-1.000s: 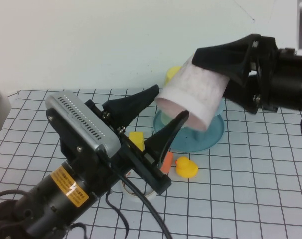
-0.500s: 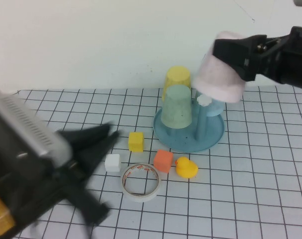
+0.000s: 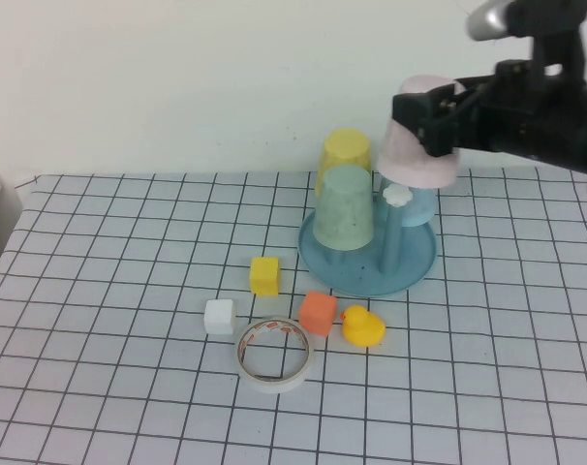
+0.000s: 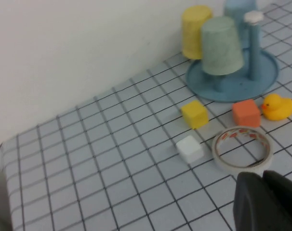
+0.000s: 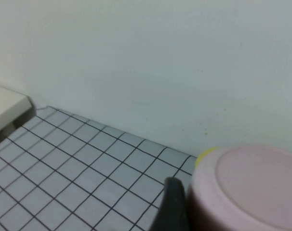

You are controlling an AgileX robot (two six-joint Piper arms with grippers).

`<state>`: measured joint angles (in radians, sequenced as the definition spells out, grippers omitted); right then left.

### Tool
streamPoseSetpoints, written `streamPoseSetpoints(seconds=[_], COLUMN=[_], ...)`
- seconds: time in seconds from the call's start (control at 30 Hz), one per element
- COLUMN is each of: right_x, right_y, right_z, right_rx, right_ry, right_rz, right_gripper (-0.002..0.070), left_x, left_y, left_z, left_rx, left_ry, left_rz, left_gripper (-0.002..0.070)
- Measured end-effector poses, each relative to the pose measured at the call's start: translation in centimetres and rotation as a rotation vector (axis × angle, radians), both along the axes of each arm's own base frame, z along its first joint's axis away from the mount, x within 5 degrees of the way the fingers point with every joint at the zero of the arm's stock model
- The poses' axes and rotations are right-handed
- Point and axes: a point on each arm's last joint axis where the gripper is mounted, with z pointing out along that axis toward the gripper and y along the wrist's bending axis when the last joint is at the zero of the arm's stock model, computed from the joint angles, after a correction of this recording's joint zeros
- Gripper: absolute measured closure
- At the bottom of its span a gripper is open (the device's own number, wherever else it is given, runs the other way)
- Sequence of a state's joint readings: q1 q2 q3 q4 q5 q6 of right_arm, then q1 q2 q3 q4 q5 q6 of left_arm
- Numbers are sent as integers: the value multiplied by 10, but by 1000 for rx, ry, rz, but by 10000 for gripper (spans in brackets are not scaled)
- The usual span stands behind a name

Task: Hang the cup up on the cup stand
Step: Place the cup on the cup holder

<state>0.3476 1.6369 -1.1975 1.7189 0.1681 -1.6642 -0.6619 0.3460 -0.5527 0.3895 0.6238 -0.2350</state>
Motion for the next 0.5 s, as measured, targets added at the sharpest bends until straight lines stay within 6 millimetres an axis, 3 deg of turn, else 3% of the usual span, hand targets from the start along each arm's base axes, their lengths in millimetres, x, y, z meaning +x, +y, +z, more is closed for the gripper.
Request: streamPoseSetpoints(seconds=[0.23, 0.5], right_x=[30, 45], right_y=[10, 12], right_z=[-25, -42], right_rx=[-46, -81], right_ry=[28, 50], right_rz=[-1, -28], right_gripper=[107, 107], left_x=[-25, -34], left_y=[27, 35], left_z=[-4, -5], left_rx=[-100, -129], left_ry=[11, -1], left_rz=[95, 108], left_gripper=[675, 675])
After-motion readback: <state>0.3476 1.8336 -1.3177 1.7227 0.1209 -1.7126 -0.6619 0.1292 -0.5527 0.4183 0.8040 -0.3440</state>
